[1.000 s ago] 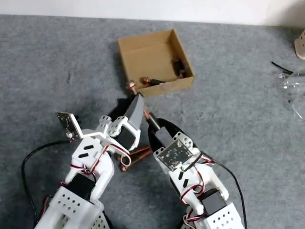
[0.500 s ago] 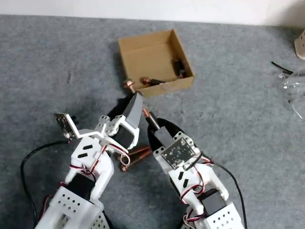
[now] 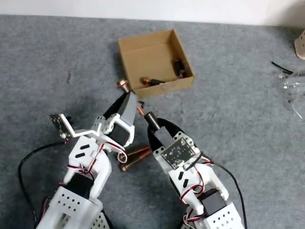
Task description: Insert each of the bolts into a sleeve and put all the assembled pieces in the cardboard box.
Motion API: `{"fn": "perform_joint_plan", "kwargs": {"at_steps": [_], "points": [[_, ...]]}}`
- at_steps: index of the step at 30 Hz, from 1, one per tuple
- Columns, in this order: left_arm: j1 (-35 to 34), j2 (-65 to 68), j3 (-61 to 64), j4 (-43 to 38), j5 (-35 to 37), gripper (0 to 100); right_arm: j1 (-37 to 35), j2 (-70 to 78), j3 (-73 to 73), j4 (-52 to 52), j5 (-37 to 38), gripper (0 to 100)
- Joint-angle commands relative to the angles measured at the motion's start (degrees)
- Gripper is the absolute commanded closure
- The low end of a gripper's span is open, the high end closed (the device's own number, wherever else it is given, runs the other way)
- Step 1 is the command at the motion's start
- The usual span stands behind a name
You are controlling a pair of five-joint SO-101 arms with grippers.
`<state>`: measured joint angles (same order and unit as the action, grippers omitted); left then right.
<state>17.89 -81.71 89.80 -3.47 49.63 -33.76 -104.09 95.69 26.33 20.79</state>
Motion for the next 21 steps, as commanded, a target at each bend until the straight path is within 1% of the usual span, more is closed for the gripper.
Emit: {"fn": "perform_joint_plan", "kwargs": {"at_steps": [1,9,14,21], "points": [[1.01,-1.19,-1.01,-1.14,0.62,100,-0.75,-1.27,5.93,-2.86,-0.88,99.5],[5.41,-1.19,0.22,-1.14,0.26,100,-0.75,-1.27,5.93,-3.21,-0.97,99.5],[4.09,-1.19,-0.13,-1.49,0.26,100,-2.68,-1.10,5.93,-2.77,-0.70,99.5],[4.26,-1.19,-0.04,-1.49,0.26,100,-2.77,-1.10,5.93,-2.51,-0.70,99.5]]}}
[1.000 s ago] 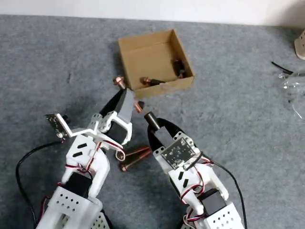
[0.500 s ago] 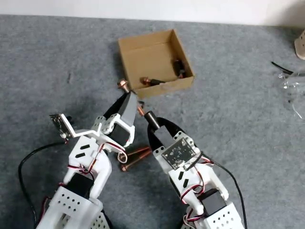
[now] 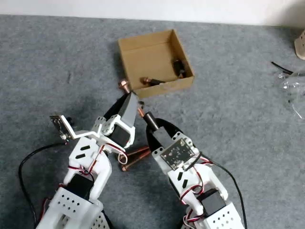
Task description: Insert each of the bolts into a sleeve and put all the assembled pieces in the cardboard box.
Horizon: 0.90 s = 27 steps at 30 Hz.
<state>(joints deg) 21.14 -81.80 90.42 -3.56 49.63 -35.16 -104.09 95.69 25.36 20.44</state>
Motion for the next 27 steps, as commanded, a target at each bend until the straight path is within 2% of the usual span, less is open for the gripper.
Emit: {"fn": "perform_joint_plan", "kwargs": {"at_steps": [1,13,19,27], "points": [[1.01,-1.10,-0.66,-1.41,0.26,100,-1.45,-1.19,5.93,-1.10,-0.35,99.5],[-1.36,-1.10,-0.92,-1.41,0.70,100,-1.63,-1.19,5.93,-1.10,-0.26,99.5],[-1.45,-1.10,-1.01,-1.41,0.70,100,-3.56,-1.19,5.93,-0.84,-0.26,99.5],[-0.04,-1.01,-0.22,-1.05,1.41,100,-2.15,-1.27,5.93,-0.66,-0.26,99.5]]}}
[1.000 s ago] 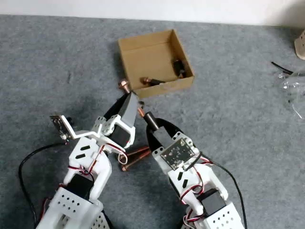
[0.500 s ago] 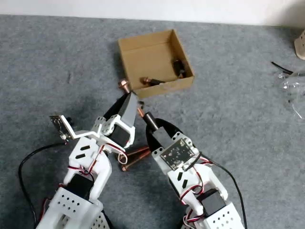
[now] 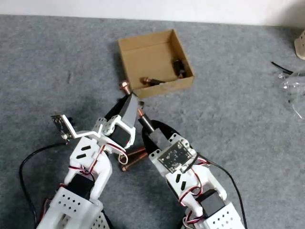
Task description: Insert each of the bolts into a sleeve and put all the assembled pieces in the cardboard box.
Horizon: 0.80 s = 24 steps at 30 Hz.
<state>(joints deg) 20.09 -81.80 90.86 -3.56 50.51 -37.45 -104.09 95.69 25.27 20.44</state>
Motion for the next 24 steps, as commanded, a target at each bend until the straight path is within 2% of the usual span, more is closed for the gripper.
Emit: {"fn": "perform_joint_plan", "kwargs": {"at_steps": [1,5,10,16,21,24], "points": [[1.36,-1.01,-0.57,-1.05,0.53,100,0.84,-1.27,5.93,-1.36,-0.26,99.5],[4.35,-1.01,0.75,-1.05,0.18,100,3.30,-1.27,5.93,-2.51,-0.62,99.5],[4.35,-1.10,1.45,-0.79,0.18,100,3.56,-1.27,5.93,-2.51,-0.44,99.5],[4.79,-1.19,1.89,3.87,0.18,100,4.09,-1.27,5.85,-2.59,-0.35,99.5],[4.79,-1.19,1.89,4.57,0.18,100,5.58,-1.27,5.58,-2.59,-0.62,99.5],[5.23,-1.19,1.71,7.30,-1.93,100,5.58,-1.27,5.58,-2.59,-0.53,99.5]]}}
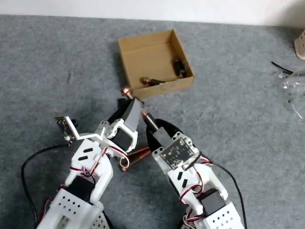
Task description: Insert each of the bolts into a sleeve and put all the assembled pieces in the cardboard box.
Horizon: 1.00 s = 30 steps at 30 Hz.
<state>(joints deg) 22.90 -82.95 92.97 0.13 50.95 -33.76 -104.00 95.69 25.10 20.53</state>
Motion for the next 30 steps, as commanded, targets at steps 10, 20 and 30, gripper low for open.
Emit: {"fn": "perform_joint_plan", "kwargs": {"at_steps": [10,20,30], "points": [[5.23,-0.04,-0.84,5.63,-5.89,100,1.89,-1.36,5.58,-2.33,-0.62,99.5],[2.68,-0.57,-0.92,5.63,-6.77,100,3.12,-1.36,5.49,-2.33,-0.44,99.5],[-0.31,-0.48,-0.75,5.63,-7.12,90,3.65,-1.36,5.58,-2.42,-0.44,99.5]]}}
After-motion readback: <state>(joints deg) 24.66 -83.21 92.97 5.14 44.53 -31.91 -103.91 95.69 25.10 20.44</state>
